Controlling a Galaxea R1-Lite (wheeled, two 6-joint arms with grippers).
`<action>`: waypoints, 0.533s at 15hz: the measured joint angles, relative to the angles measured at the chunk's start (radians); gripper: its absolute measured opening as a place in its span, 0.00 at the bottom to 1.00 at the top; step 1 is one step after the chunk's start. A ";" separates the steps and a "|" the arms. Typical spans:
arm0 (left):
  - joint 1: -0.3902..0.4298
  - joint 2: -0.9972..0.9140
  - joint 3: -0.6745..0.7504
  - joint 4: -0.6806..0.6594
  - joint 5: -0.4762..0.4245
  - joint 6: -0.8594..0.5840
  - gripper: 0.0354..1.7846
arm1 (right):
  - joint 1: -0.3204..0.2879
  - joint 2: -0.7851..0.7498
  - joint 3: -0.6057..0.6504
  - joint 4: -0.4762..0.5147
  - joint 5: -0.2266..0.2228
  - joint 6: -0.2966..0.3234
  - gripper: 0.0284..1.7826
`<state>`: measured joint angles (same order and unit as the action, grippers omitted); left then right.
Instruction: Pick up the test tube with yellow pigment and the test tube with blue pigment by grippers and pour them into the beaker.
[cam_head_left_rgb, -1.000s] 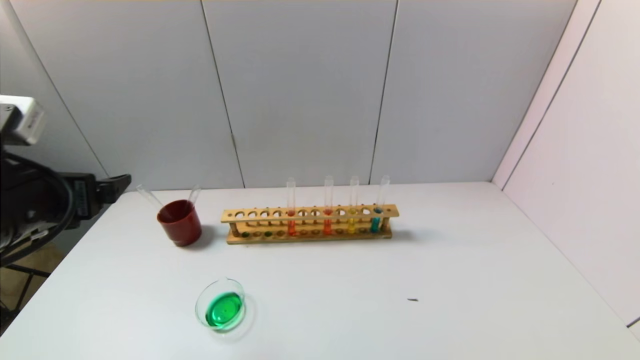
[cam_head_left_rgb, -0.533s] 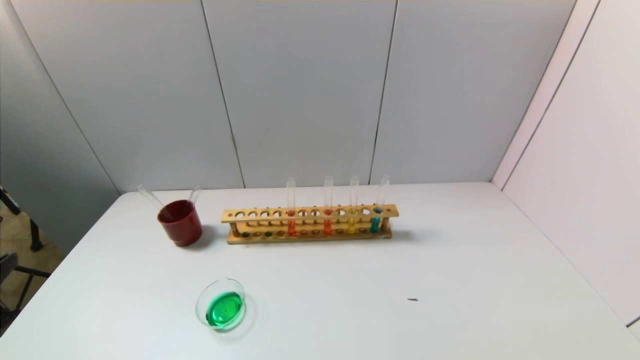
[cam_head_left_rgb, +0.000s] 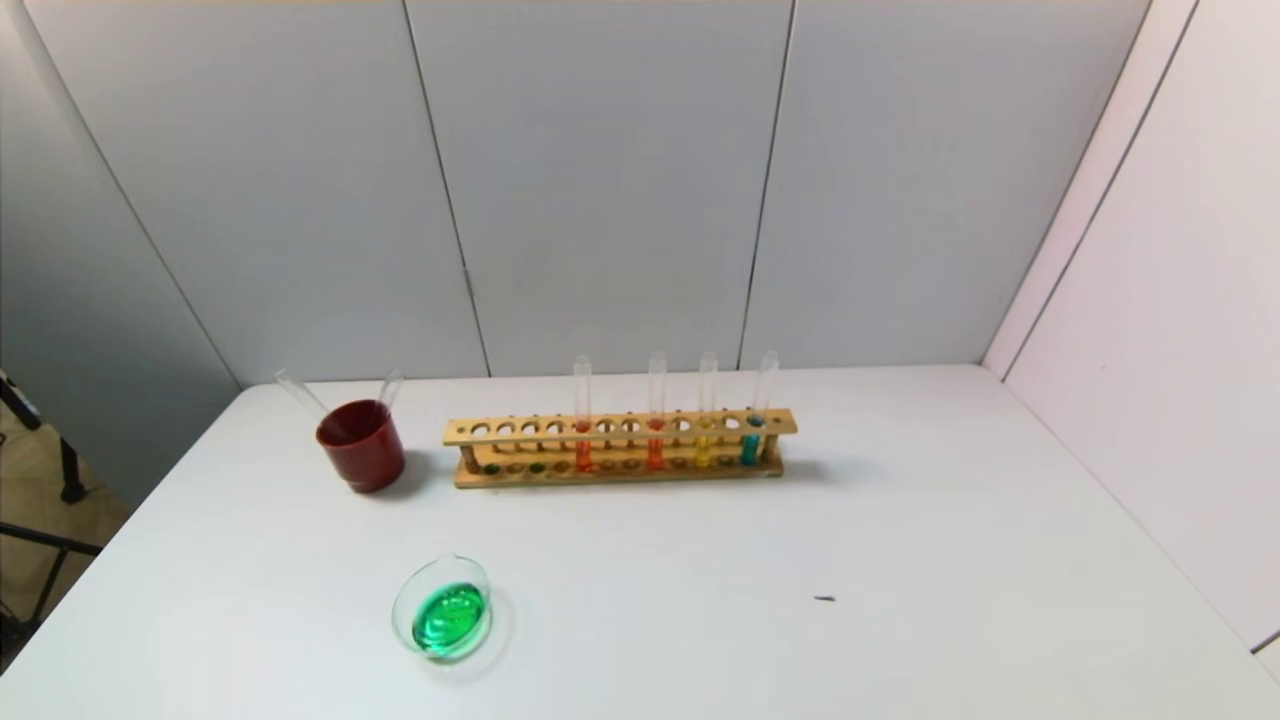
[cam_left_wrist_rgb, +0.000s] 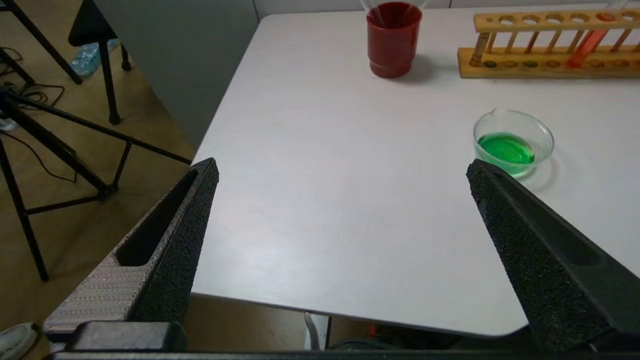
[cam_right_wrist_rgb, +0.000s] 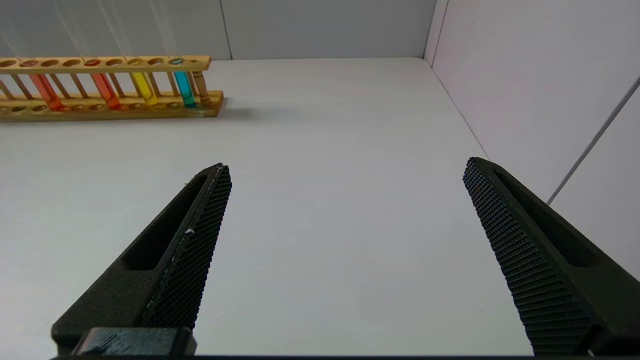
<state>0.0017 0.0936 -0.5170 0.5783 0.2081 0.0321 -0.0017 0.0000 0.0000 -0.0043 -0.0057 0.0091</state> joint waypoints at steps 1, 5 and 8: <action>0.002 -0.033 0.054 -0.022 -0.015 -0.014 0.98 | 0.000 0.000 0.000 0.000 0.000 0.000 0.95; 0.005 -0.086 0.344 -0.329 -0.107 -0.008 0.98 | 0.000 0.000 0.000 0.000 0.000 0.000 0.95; 0.004 -0.094 0.488 -0.556 -0.229 0.071 0.98 | 0.000 0.000 0.000 0.000 0.000 0.000 0.95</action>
<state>0.0062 0.0000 -0.0287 0.0226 -0.0211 0.1034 -0.0013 0.0000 0.0000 -0.0038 -0.0062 0.0089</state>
